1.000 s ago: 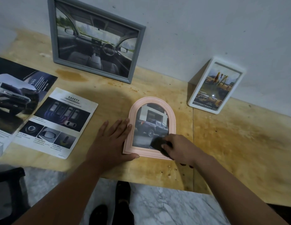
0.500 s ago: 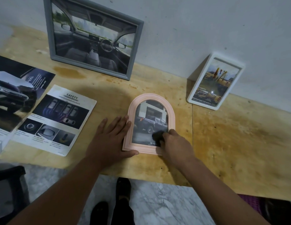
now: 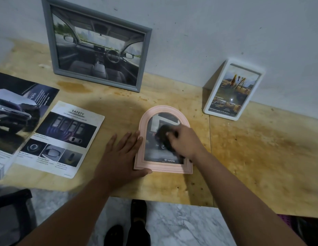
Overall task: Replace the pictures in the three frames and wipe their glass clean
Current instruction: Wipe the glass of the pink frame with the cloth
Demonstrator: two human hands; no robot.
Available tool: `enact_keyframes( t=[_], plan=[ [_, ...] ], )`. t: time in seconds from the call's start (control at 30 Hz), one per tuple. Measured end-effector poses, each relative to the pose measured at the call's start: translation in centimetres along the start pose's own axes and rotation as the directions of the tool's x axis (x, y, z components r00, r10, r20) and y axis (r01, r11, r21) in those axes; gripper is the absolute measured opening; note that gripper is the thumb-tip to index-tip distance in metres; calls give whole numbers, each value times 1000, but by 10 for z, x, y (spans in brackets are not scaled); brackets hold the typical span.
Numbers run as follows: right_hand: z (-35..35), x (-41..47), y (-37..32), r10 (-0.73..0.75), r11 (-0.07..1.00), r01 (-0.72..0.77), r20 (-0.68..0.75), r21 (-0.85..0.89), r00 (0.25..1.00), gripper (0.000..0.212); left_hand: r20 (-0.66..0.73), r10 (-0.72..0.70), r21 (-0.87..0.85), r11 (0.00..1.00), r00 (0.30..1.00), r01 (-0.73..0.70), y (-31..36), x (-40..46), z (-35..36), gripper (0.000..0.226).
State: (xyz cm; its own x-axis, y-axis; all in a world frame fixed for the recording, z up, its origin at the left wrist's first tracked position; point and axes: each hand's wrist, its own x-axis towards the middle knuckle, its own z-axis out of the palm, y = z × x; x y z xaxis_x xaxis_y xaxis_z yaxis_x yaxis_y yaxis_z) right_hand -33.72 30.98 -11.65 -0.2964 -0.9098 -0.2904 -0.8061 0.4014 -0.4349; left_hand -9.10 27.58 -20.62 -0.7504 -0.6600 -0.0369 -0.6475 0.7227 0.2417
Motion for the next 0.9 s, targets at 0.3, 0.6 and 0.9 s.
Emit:
enact_keyframes(
  t=[0.3,0.6,0.9],
  plan=[
    [51,-21,-15,-215,967,208,-32,-150,976,29,-15,23,-11,1000,1000,-23,0,0,2,110],
    [8,45,3,-56,966,-3,-221,-260,974,33,-29,14,-19,1000,999,-14,-1,1,1,113],
    [30,-35,-8,-427,861,478,265,-173,865,37,-40,29,-12,999,999,-30,-2,0,4,111]
  ],
)
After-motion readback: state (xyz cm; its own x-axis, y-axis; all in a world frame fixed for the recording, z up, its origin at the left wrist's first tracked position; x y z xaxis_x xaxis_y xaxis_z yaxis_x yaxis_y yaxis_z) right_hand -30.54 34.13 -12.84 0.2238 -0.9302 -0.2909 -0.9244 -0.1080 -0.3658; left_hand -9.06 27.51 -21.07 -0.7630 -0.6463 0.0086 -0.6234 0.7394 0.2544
